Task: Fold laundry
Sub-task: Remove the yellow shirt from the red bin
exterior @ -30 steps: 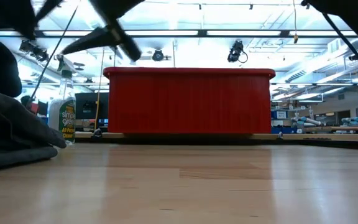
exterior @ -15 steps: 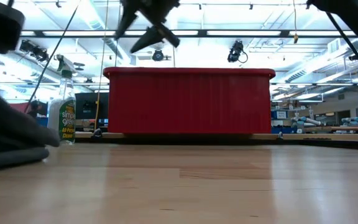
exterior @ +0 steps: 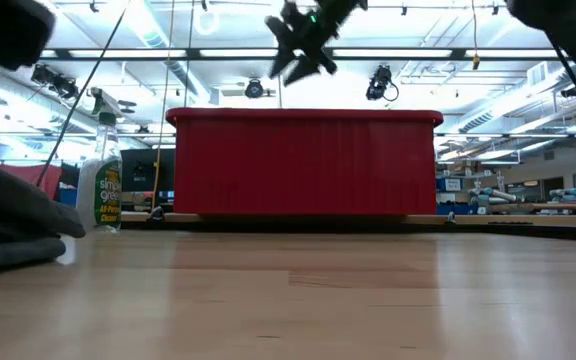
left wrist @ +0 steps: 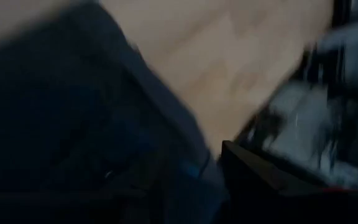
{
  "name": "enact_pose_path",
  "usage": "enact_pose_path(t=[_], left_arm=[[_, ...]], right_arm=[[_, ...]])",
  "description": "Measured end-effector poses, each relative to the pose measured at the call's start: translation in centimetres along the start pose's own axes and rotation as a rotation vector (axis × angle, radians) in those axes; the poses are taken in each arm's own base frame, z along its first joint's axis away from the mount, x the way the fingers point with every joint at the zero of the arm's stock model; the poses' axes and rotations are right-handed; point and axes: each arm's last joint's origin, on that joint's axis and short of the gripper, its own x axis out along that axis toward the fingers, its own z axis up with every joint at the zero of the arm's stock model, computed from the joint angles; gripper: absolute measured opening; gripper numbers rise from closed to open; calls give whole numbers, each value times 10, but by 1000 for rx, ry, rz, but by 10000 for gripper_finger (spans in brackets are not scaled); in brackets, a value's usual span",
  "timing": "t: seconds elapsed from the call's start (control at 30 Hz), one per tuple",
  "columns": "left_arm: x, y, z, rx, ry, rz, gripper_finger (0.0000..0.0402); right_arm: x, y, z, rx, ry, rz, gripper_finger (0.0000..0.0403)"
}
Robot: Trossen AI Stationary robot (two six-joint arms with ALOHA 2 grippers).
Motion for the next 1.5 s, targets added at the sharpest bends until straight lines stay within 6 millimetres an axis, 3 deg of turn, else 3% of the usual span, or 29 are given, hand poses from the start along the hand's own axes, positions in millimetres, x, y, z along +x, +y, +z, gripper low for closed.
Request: enact_pose_path(t=[0.23,0.43,0.57,0.73,1.0,1.13,1.3,1.5], left_arm=[[-53,-29,47,-147,-411,146,148],[-95,-53,91,-130,-621,168,148],[-114,-60,124,-52,-738,201,148],[-134,-67,179,100,-909,207,158],[-163,-36,288,338,-1014,141,199],[-163,-8,339,364,-1080,170,214],[-152,33,398,382,-1163,210,227],[-140,33,452,453,-1012,232,229]], right_arm=[[19,-97,6,140,5,39,213],[28,-134,1,146,31,61,211],[31,-140,0,90,27,61,211],[32,-140,0,71,17,59,210],[31,-138,-10,153,129,87,210],[29,-134,-19,193,231,112,210],[28,-125,-19,216,232,57,210],[25,-117,-13,248,188,55,210]])
